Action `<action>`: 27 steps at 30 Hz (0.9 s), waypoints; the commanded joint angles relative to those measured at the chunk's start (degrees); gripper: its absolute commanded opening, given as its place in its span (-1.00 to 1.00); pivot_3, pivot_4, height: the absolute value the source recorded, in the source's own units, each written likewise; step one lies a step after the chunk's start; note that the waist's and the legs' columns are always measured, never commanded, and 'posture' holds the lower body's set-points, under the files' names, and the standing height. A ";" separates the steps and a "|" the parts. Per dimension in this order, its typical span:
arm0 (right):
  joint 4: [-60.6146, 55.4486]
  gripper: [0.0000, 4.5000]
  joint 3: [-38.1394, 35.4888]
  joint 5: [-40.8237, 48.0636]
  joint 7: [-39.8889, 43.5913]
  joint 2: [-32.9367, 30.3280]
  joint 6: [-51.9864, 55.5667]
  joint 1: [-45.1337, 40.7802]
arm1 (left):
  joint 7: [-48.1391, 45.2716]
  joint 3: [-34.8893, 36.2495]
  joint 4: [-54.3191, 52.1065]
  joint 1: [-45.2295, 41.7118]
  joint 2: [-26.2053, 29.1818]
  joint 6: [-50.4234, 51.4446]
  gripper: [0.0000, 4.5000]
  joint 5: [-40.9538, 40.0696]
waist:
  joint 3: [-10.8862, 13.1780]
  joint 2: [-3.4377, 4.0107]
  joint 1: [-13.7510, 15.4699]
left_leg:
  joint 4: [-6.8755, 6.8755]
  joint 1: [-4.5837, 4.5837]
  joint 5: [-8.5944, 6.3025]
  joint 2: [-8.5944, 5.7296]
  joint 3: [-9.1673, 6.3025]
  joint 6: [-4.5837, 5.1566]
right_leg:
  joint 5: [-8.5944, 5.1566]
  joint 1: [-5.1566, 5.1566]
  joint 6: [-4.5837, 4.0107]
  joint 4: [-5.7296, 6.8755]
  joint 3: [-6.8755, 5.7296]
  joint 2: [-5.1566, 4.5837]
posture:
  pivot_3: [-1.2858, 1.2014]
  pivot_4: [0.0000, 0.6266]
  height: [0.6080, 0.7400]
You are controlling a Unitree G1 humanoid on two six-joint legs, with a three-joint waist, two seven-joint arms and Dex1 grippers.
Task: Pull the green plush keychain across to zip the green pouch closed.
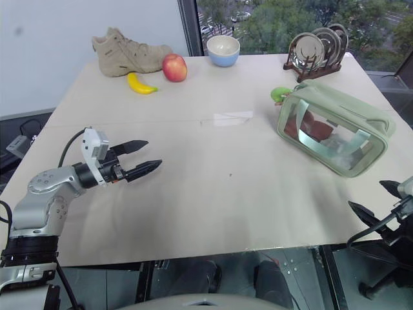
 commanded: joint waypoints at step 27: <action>29.72 1.00 37.59 -7.62 -10.10 -18.87 6.15 -55.96 | -9.43 -7.59 -9.69 -8.02 -5.58 -2.23 0.97 -5.76 | 0.18 0.08 -0.58 | -0.03 -0.24 -0.05 0.06 0.28 0.09 | 0.00 -0.25 0.00 -0.19 -0.05 -0.06 | 0.03 -0.52 1.00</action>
